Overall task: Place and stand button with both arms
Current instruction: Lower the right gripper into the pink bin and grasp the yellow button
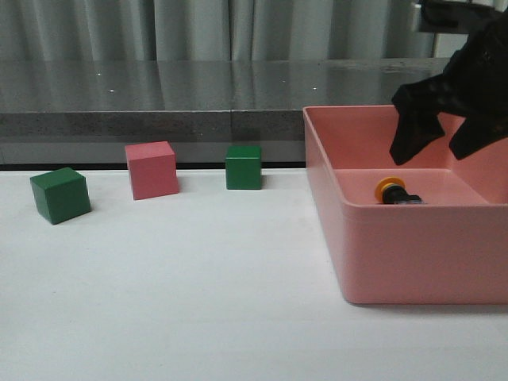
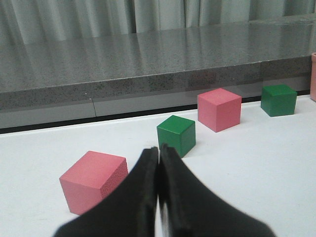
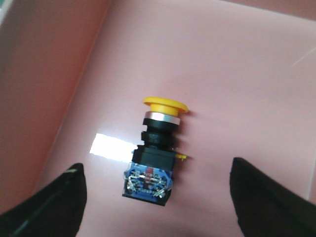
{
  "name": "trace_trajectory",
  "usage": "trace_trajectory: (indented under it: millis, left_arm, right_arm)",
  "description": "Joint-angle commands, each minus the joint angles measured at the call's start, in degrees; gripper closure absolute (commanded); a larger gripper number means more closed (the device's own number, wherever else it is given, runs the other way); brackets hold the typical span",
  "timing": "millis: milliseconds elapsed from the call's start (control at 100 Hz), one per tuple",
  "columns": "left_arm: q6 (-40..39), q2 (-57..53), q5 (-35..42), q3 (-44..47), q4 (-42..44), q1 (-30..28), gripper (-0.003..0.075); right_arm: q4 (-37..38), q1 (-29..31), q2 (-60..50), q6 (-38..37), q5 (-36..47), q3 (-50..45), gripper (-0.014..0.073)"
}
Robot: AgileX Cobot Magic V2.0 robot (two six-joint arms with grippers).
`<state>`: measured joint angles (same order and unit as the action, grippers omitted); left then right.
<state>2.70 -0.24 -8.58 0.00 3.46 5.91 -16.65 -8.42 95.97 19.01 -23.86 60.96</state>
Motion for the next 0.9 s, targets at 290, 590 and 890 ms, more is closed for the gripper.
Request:
trace_trajectory:
  millis: [290,590,890]
  left_arm:
    - [-0.44,-1.62,4.77,2.56,-0.32,-0.07,0.074]
    - [-0.44,-1.62,4.77,2.56,-0.32,-0.07,0.074]
    - [-0.44,-1.62,4.77,2.56,-0.32,-0.07,0.074]
  right_arm:
    - [-0.92,-0.02,6.0,0.8,4.97,2.96,-0.0001]
    - [-1.17,-0.07,8.84,0.8,6.4,3.39,0.0165]
    - [-1.28,-1.26,8.49,0.8,2.45,4.89,0.0613]
